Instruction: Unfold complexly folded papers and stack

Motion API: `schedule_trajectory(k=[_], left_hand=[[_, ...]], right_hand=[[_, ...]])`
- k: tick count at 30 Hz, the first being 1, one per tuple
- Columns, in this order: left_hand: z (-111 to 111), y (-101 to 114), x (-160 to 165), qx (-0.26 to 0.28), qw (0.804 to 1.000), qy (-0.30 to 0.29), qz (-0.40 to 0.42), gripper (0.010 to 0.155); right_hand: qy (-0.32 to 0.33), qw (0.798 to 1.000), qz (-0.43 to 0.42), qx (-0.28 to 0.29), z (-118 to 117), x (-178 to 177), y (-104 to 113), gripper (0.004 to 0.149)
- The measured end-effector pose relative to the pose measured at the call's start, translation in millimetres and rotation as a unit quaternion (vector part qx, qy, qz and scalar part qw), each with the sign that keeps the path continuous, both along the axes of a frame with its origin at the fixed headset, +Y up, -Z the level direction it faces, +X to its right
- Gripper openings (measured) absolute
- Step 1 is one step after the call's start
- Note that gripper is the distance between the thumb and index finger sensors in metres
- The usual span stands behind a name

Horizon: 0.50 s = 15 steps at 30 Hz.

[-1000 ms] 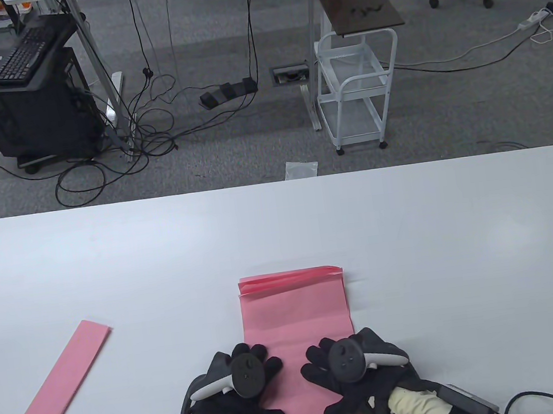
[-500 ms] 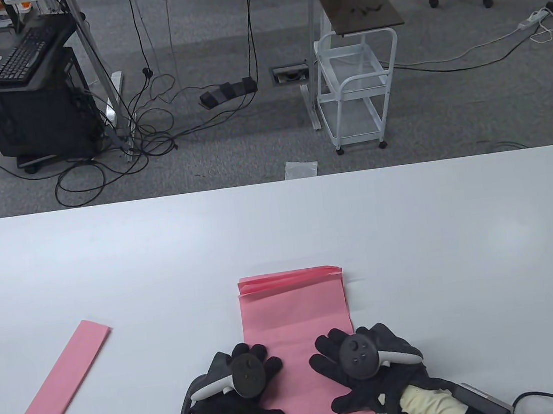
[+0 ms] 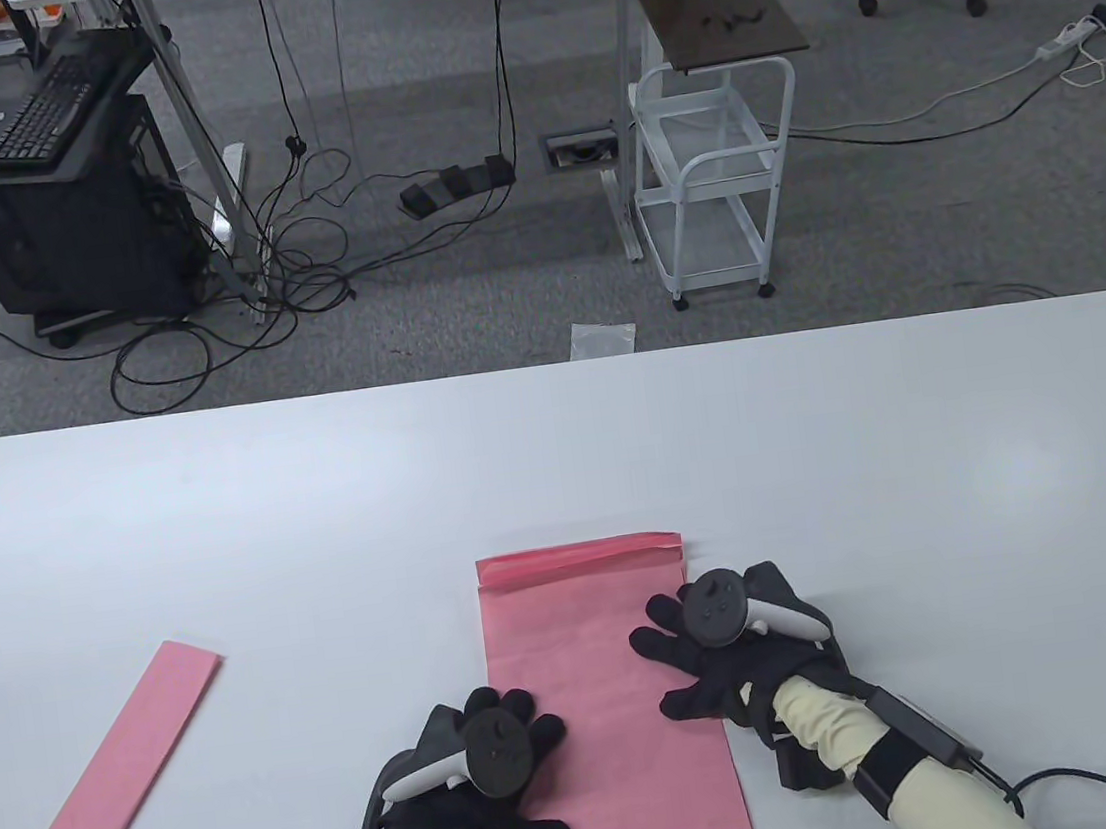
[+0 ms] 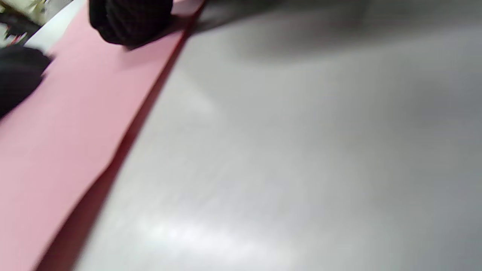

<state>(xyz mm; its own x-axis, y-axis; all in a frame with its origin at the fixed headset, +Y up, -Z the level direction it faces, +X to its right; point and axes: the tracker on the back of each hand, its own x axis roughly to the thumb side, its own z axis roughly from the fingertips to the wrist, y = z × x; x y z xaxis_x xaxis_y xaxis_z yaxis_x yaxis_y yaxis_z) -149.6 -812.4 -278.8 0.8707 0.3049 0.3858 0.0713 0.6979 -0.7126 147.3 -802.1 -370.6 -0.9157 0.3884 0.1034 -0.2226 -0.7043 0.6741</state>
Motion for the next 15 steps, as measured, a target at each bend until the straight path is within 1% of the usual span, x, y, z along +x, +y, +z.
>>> schedule_trajectory(k=[3, 5, 6, 7, 8, 10, 12, 14, 15], left_hand=[[0, 0, 0, 0.0, 1.0, 0.0, 0.0, 0.097], [0, 0, 0, 0.0, 1.0, 0.0, 0.0, 0.098], [0, 0, 0, 0.0, 1.0, 0.0, 0.0, 0.097], [0, 0, 0, 0.0, 1.0, 0.0, 0.0, 0.097], [0, 0, 0, 0.0, 1.0, 0.0, 0.0, 0.098], [0, 0, 0, 0.0, 1.0, 0.0, -0.001, 0.098], [0, 0, 0, 0.0, 1.0, 0.0, -0.001, 0.097], [0, 0, 0, 0.0, 1.0, 0.0, -0.002, 0.097], [0, 0, 0, 0.0, 1.0, 0.001, -0.002, 0.098]], right_hand=[[-0.007, 1.0, 0.004, 0.007, -1, 0, 2, 0.064], [0.007, 0.999, 0.004, 0.032, 3, -7, 8, 0.064], [0.028, 0.998, 0.001, 0.063, 9, -15, 13, 0.064], [0.052, 0.995, -0.008, 0.082, 15, -22, 16, 0.065], [0.089, 0.992, -0.02, 0.092, 23, -33, 19, 0.068], [0.153, 0.986, -0.019, 0.067, 38, -56, 17, 0.071], [0.199, 0.979, 0.014, 0.041, 42, -73, 11, 0.072], [0.204, 0.977, 0.039, 0.051, 33, -78, 5, 0.072], [0.2, 0.978, 0.039, 0.036, 26, -78, 3, 0.072]])
